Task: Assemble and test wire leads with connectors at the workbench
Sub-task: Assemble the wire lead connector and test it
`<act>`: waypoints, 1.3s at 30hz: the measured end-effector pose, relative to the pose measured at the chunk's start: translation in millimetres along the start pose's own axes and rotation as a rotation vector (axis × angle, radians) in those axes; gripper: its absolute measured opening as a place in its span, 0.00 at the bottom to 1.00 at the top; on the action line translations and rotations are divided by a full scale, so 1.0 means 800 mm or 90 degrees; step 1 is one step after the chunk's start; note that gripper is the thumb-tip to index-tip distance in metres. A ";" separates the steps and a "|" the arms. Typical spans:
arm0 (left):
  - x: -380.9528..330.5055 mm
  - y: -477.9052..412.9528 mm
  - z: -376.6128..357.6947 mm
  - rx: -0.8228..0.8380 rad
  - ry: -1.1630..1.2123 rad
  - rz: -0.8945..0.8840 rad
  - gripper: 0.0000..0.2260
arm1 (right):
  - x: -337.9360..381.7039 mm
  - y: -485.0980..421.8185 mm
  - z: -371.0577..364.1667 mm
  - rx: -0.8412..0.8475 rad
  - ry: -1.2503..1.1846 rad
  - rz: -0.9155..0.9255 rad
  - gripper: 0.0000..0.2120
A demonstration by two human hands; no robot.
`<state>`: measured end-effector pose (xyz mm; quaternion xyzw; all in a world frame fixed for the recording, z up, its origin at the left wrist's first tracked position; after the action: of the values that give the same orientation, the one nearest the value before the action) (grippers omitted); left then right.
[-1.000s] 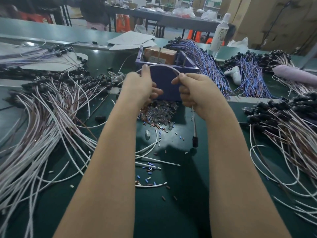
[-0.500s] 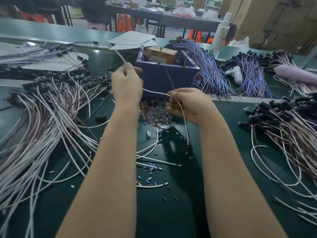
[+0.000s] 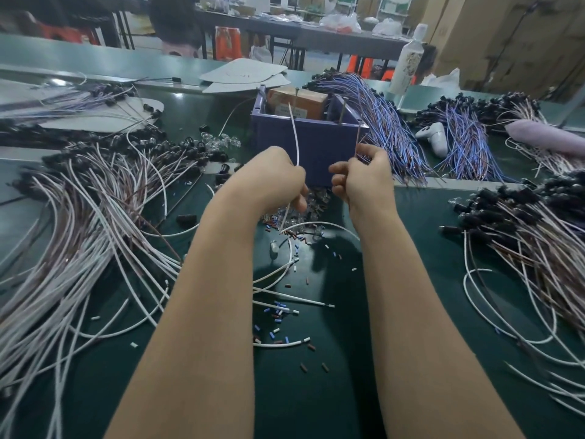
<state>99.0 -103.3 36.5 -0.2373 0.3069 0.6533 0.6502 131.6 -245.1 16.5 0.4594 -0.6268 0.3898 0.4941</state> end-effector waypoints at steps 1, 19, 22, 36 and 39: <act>0.000 0.001 -0.001 0.012 -0.001 0.004 0.16 | 0.002 0.001 0.001 -0.001 0.000 0.009 0.11; -0.016 0.009 -0.001 0.021 -0.073 -0.058 0.17 | 0.017 -0.001 0.009 0.016 0.084 0.080 0.13; -0.017 0.009 0.000 0.009 -0.085 -0.066 0.16 | 0.023 -0.003 0.013 0.036 0.119 0.079 0.13; -0.020 0.009 0.012 -0.051 -0.140 -0.087 0.14 | 0.030 0.001 0.013 0.115 0.156 0.051 0.17; -0.017 0.009 0.016 -0.085 -0.141 -0.067 0.13 | 0.029 0.004 0.010 0.132 0.131 0.027 0.17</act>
<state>93.8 -103.6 55.2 -0.2225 0.1762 0.6595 0.6961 124.6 -256.2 37.2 0.4520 -0.5389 0.5077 0.4975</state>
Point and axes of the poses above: each hand's wrist, its own y-axis away from the middle knuckle, its own z-axis out of the back of the hand, x = y × z, the point moved 6 cm from there along -y, towards the middle knuckle, and after that the axes turned 8 degrees about -y, right-handed, at the moved point
